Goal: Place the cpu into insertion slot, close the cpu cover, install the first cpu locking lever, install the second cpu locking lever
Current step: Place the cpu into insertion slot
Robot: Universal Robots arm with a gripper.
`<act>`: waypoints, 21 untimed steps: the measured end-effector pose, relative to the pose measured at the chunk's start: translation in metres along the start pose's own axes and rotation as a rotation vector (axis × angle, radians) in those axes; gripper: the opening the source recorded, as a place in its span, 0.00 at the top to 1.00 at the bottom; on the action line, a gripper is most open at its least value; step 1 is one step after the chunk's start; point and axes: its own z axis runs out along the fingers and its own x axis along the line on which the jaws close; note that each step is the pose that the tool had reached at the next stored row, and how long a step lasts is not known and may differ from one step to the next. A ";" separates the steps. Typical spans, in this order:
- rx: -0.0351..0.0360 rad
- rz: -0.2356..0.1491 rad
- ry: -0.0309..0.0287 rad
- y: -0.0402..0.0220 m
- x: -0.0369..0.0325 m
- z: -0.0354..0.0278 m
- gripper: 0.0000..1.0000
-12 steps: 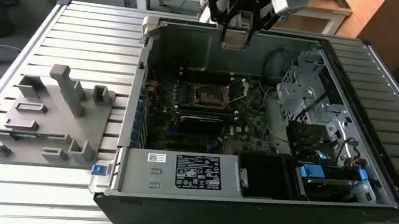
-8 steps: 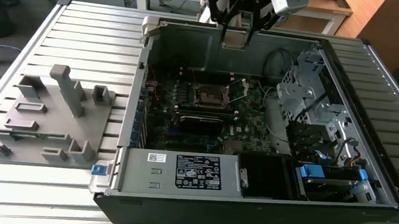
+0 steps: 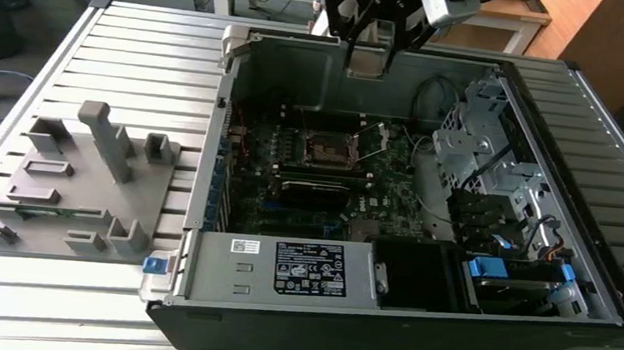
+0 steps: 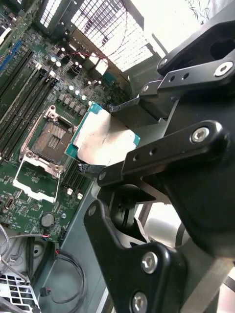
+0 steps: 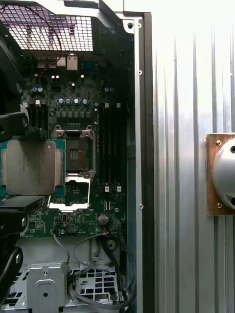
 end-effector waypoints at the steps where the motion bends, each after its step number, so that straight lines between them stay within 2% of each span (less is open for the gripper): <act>1: 0.0000 0.000 0.0000 0.0000 0.0000 0.0007 0.46; 21: -0.0002 0.000 -0.0002 -0.0006 -0.0001 0.0073 0.46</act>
